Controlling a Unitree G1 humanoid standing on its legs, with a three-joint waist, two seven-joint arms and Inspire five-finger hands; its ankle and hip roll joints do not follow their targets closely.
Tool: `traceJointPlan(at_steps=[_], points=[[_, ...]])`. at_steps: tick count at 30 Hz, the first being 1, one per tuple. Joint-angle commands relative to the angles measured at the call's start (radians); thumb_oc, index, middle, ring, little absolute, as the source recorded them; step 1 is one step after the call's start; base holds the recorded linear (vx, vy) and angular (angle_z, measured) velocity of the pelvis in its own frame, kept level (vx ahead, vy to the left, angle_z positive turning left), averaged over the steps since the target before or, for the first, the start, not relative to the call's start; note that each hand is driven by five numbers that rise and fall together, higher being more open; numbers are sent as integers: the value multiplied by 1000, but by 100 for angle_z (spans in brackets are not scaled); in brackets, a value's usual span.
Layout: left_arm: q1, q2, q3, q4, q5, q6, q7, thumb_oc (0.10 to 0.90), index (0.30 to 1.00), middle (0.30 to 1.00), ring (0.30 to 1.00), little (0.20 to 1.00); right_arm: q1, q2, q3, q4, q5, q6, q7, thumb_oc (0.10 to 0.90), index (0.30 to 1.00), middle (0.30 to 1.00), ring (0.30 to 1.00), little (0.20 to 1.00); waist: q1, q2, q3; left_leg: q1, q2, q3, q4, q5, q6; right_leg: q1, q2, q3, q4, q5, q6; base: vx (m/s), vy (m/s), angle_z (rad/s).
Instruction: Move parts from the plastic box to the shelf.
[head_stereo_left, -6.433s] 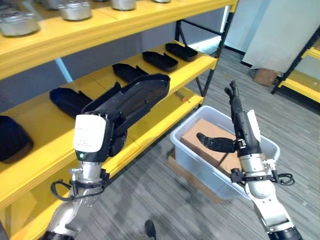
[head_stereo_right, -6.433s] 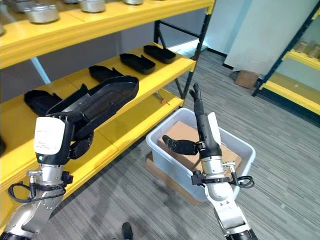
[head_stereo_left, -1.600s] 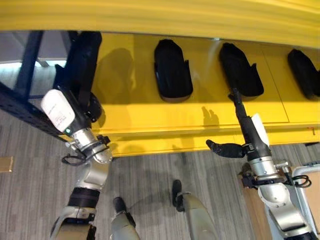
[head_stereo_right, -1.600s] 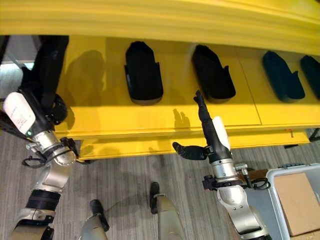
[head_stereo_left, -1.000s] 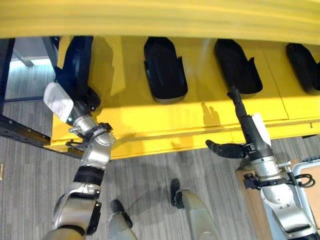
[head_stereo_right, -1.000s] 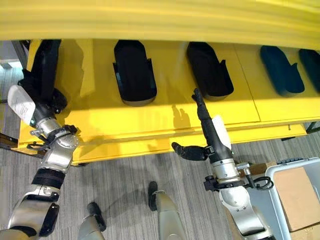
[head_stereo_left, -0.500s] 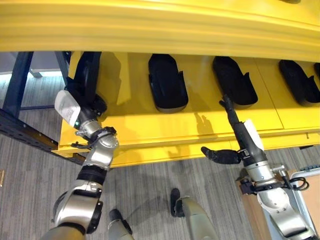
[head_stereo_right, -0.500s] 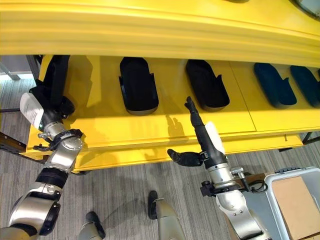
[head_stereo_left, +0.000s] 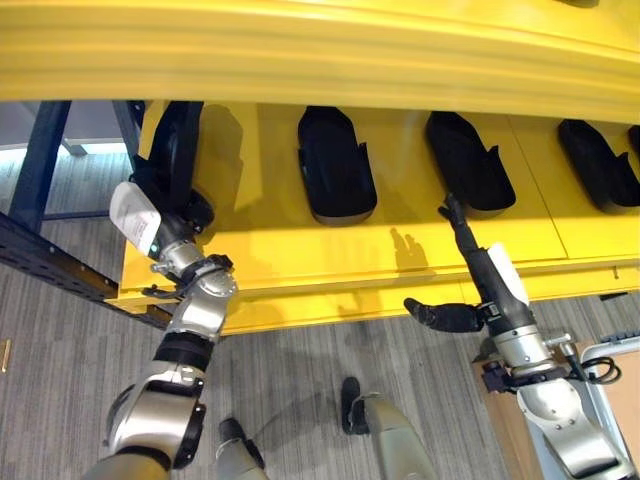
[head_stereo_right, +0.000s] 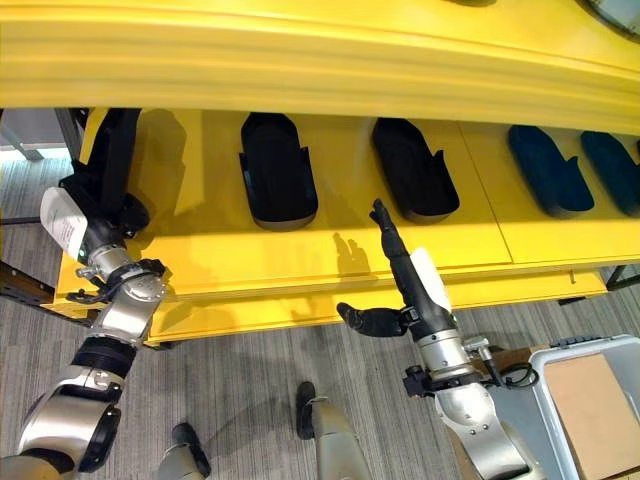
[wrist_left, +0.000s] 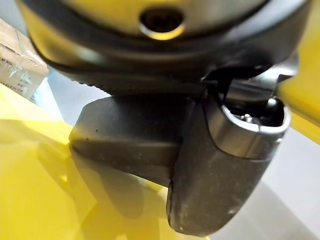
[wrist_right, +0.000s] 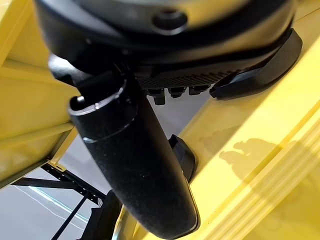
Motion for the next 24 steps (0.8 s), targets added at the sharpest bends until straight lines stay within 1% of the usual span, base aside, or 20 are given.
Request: traceJointPlan(at_steps=[1,12,16,17,19,20,24], points=[[1,-9,37,-8,-16,-14,10,400,300,300,300,300,-66,-53,-67,-129,28,-88,-31,900,1000,1000,1000,1000,-8,7,-20,8,50,-49,-33,37,-15,58,-31,29,-59,8,74,0,0,0],[33,-1,72,-64,-11,-15,20,400,300,300,300,300,-73,-56,-67,-134,28,-84,-27,900,1000,1000,1000,1000,2,1,-14,9,50,-51,-29,34,-14,63,-29,30,-61,10,74,0,0,0],[34,0,68,-65,-6,-13,8,400,300,300,300,300,-78,-57,-69,-131,30,-82,-28,900,1000,1000,1000,1000,3,1,-14,13,50,-48,-30,33,-13,65,-30,31,-63,12,74,0,0,0],[32,-1,65,-62,-7,-14,1,433,347,347,347,347,-79,-56,-69,-131,30,-81,-27,900,1000,1000,1000,1000,3,1,-14,12,50,-49,-29,33,-13,64,-29,31,-62,13,74,0,0,0],[25,-1,56,-62,-7,-17,-3,824,893,893,893,893,-81,-56,-67,-132,31,-80,-25,900,1000,1000,1000,1000,3,1,-14,11,50,-49,-28,33,-13,63,-29,31,-61,13,74,0,0,0],[19,-4,40,-73,-11,-28,-32,900,1000,1000,1000,1000,-81,-56,-72,-130,29,-76,-27,900,1000,1000,1000,1000,2,2,-13,10,50,-51,-27,34,-12,64,-31,31,-61,14,74,0,0,0],[7,-9,13,-107,-41,-53,-109,900,1000,1000,1000,1000,-84,-42,-82,-131,29,-61,-21,900,1000,1000,1000,1000,1,7,-3,14,47,-48,-29,35,-11,71,-30,34,-66,16,74,0,0,0]])
